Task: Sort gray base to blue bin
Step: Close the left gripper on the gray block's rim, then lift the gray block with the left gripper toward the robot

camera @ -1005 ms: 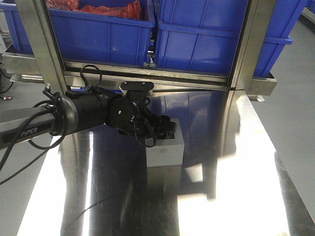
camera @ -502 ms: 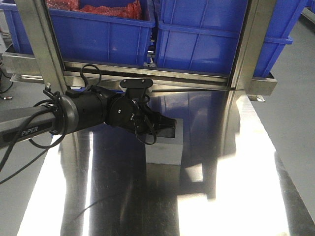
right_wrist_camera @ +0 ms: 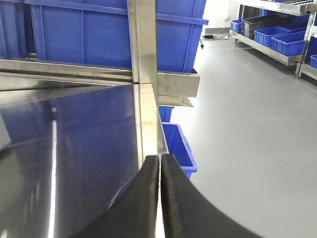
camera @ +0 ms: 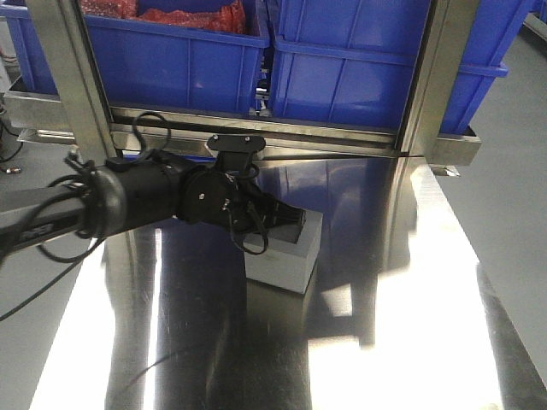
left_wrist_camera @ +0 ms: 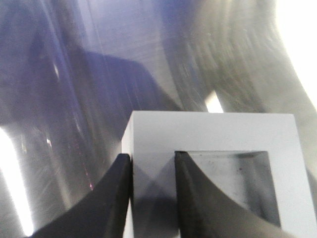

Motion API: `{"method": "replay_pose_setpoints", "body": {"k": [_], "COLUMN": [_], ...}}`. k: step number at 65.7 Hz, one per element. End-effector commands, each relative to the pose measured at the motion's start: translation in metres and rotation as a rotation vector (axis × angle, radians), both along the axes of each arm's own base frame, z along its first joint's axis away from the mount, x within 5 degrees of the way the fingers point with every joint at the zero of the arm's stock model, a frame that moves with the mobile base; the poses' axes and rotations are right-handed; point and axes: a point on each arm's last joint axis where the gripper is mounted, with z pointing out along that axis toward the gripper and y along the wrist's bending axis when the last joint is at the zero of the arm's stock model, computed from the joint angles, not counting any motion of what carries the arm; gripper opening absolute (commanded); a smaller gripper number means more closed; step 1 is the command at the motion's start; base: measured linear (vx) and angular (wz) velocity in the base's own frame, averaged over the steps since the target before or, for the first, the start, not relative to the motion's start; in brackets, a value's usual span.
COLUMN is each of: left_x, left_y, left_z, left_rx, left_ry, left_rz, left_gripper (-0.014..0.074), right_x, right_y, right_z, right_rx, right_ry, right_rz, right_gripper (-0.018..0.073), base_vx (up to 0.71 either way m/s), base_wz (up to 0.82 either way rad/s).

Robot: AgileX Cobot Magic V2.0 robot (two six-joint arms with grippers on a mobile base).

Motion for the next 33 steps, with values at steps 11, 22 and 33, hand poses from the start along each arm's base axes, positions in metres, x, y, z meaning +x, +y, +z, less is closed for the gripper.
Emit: {"method": "replay_pose_setpoints", "body": {"k": [11,22,33], "left_x": [-0.055,-0.104,-0.152], "left_y": [0.034,0.066,0.096], "left_z": [0.101,0.119,0.138], "left_rx": [-0.21,-0.224,-0.243], "left_ry": [-0.416,-0.532,-0.612], "left_rz": [-0.005,-0.028,-0.039], "left_gripper": [-0.0008,-0.0008,-0.0008], "right_x": [0.002,0.002,0.002], "right_y": [0.0,0.0,0.0], "right_z": [0.005,0.005,0.005], "right_rx": [-0.021,-0.021,-0.021], "right_ry": [-0.055,-0.055,-0.055], "right_rz": [0.0,0.0,0.0], "right_gripper": [-0.0005,-0.0005,-0.0005], "base_vx": [0.0,0.0,0.0], "base_wz": [0.0,0.0,0.0]}}
